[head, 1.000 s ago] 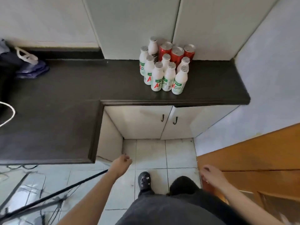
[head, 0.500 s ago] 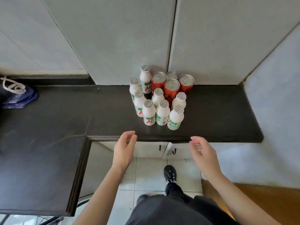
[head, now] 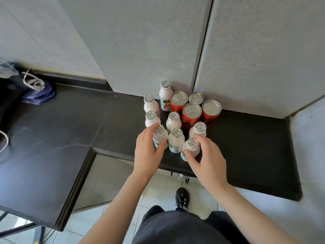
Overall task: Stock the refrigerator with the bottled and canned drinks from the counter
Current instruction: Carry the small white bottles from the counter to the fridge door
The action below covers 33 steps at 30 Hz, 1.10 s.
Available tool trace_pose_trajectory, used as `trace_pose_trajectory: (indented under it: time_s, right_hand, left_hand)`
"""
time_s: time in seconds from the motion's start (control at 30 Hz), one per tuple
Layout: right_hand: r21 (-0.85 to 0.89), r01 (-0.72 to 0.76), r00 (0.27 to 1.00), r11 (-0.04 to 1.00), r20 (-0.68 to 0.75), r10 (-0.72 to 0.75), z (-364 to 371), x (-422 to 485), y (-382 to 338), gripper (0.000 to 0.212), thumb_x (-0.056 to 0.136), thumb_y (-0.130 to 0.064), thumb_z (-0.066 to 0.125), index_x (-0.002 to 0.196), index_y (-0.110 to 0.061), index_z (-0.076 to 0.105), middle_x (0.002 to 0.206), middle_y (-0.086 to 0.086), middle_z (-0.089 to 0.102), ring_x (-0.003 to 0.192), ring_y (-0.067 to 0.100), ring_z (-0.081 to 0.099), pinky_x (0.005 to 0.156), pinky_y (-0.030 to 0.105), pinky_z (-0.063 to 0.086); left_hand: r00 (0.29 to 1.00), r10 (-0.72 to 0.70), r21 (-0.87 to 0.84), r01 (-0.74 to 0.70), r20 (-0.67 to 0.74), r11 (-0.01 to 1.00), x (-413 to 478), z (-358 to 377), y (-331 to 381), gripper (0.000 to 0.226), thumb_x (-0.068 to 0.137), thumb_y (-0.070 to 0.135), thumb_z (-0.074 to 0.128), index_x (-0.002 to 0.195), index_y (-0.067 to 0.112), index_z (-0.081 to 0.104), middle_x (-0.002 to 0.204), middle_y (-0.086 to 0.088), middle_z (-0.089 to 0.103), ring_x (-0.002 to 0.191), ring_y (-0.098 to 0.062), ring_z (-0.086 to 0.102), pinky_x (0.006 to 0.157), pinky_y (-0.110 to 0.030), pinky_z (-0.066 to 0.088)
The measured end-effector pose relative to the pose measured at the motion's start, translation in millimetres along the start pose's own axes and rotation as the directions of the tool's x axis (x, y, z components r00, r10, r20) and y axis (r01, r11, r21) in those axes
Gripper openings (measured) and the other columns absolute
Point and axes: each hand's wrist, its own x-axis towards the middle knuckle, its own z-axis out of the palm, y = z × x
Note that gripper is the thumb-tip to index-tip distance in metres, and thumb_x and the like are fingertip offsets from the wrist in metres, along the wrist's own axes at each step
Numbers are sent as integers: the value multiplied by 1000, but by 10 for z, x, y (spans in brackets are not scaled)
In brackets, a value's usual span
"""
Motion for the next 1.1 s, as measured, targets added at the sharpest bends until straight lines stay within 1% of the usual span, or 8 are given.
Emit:
trace_pose_trajectory:
  time_s: [0.1,0.23,0.43,0.6,0.73,0.8,0.97,1.1]
  right_hand:
    - [-15,10,1000,1000,6,-10,29,49,36,43,80,-31,73,116,-11,61,106,1,67,95,16,62,69,10,37]
    - [-17,21,1000,1000,7,-21,61,40,81,38,79,-29,74,110,-9,62,104,3,66,93,20,62,66,18,43]
    - [39,29,998,999,49,-31,56,36,111,38,83,-34,65,109,-7,61,104,4,64,95,20,59,70,21,43]
    - [74,-6,1000,997,28,4,1,-86,67,45,85,-45,51,107,-7,61,100,4,64,91,18,59,68,24,44]
    - [94,54,997,994,44,-59,46,-328,-137,44,88,-47,55,105,-6,61,99,4,64,90,18,58,66,25,47]
    - [123,91,990,988,92,-103,112,-467,-311,48,88,-51,52,102,-6,62,96,3,64,86,16,56,66,20,42]
    - [228,197,930,953,266,-256,353,-968,-850,47,83,-48,53,104,-7,61,95,-1,62,88,15,56,69,22,43]
    - [322,288,824,902,397,-405,594,-1591,-1334,52,82,-56,49,108,-11,59,93,-6,57,87,12,53,71,15,40]
  left_hand:
    - [999,-17,11,18,-30,1000,18,23,16,41,87,29,62,124,35,45,120,14,55,108,-11,51,86,-31,48]
    - [997,-53,20,54,-50,998,34,35,29,34,85,31,65,104,45,39,97,23,53,90,-4,56,76,-26,48]
    - [990,-97,-76,89,-101,993,-144,-7,-62,30,91,30,59,111,47,45,106,27,55,89,-4,61,81,-31,54]
    - [966,-156,-140,129,-205,982,-469,-193,-135,36,86,41,55,109,65,40,110,35,56,86,-1,63,76,-17,51]
    - [947,-248,-210,205,-203,956,-826,-413,-248,33,87,38,58,108,61,46,108,29,59,86,-5,63,72,-36,57]
    - [936,-286,-234,237,-204,943,-1064,-561,-317,30,86,40,58,106,60,47,104,29,59,82,-3,63,69,-38,58]
    - [888,-353,-268,278,-295,922,-1951,-1056,-557,29,88,35,62,106,55,50,101,27,61,83,-3,64,70,-21,54]
    - [776,-441,-291,339,-450,894,-2965,-1462,-807,29,88,29,64,103,51,53,99,26,63,87,-2,62,73,-17,51]
